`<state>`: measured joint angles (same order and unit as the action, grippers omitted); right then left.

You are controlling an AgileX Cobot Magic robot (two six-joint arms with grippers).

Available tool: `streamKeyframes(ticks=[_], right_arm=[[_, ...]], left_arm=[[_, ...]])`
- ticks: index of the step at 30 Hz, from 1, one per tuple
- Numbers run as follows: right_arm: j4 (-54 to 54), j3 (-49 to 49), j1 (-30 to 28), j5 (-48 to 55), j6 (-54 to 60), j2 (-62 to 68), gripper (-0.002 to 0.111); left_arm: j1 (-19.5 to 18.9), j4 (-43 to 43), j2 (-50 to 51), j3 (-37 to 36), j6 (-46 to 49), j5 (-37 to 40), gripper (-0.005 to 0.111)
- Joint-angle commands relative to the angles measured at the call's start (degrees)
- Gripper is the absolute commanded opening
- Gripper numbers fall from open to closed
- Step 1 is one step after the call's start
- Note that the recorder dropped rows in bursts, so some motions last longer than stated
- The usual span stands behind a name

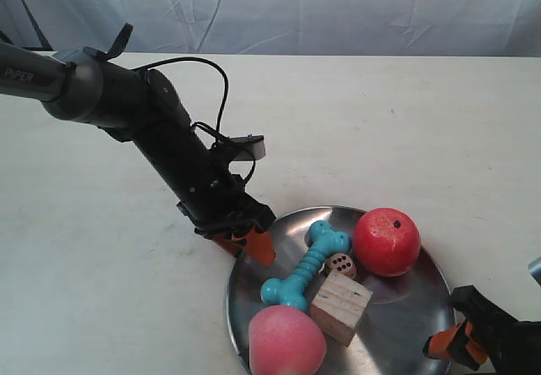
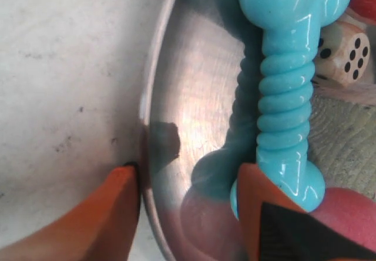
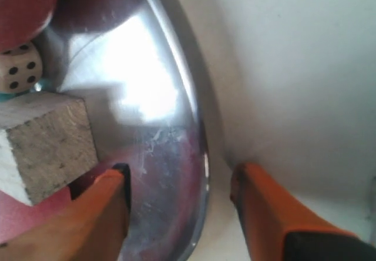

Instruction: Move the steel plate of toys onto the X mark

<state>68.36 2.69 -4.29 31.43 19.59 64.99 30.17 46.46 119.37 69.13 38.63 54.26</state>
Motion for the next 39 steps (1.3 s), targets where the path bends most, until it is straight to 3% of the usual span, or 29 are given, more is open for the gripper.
streamKeyframes(ticks=[1, 39], right_arm=[[2.0, 0.0, -0.2, -0.2, 2.5, 0.1, 0.053], [7.8, 0.0, -0.2, -0.1, 10.4, 3.6, 0.053]], left_arm=[[0.3, -1.7, 0.6, -0.4, -0.4, -0.3, 0.050], [0.3, -1.7, 0.6, -0.4, -0.2, -0.3, 0.050]])
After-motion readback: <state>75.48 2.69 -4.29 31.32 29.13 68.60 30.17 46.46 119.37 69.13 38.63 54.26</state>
